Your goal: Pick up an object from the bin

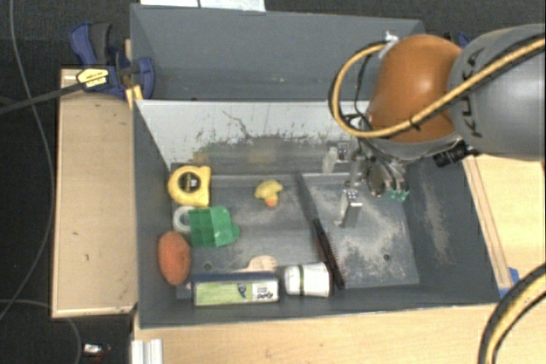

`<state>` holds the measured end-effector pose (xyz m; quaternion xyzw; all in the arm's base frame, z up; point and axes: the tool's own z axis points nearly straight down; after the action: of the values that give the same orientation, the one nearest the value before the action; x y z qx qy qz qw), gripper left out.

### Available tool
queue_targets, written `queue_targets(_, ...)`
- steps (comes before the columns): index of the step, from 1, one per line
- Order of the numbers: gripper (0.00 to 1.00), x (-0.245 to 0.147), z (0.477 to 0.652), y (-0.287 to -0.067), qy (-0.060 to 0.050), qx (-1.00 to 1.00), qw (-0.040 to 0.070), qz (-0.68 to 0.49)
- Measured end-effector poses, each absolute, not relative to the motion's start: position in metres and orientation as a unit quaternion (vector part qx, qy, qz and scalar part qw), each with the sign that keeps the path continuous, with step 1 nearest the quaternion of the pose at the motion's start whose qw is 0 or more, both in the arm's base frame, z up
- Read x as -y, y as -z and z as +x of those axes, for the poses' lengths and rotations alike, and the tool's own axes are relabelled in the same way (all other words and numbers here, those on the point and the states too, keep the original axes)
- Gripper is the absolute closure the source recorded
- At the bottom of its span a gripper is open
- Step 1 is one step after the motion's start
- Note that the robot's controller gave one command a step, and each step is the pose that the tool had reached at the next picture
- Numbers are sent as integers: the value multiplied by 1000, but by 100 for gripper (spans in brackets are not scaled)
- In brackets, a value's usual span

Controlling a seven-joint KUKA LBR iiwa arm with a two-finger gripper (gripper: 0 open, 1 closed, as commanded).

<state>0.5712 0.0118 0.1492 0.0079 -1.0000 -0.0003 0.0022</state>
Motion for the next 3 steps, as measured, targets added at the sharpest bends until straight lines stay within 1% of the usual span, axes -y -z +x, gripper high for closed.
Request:
queue_targets(1, 0, -12, 573, -153, 0, 1000, -2, 8)
queue_targets(2, 0, -25, 505, -106, 0, 1000, -3, 19)
queue_targets(3, 0, -66, 492, -79, 0, 999, -7, 52)
